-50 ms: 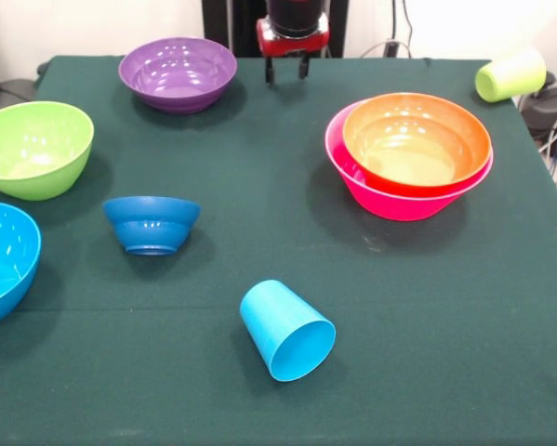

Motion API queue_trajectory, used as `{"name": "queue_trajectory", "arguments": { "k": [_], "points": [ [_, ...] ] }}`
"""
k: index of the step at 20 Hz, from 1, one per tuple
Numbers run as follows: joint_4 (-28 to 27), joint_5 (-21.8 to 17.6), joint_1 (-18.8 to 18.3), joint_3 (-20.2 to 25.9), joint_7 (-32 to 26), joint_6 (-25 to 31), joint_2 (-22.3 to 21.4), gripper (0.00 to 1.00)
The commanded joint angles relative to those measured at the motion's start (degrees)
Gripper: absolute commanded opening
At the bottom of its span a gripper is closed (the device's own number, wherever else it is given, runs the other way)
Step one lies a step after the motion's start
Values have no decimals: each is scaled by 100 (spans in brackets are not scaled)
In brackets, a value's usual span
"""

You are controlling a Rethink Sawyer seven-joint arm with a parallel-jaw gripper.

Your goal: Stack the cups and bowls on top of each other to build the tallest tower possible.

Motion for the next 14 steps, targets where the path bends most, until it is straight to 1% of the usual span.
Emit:
{"name": "queue_trajectory", "arguments": {
  "k": [1,4,7,9,14],
  "points": [
    [87,-30,209,79,564,-354,-228,100],
    [170,108,173,159,446,-166,-434,100],
    [303,382,107,386,235,319,-923,100],
    [330,528,102,480,140,553,-1116,100],
    [277,683,148,551,60,775,-1247,100]
  ]
}}
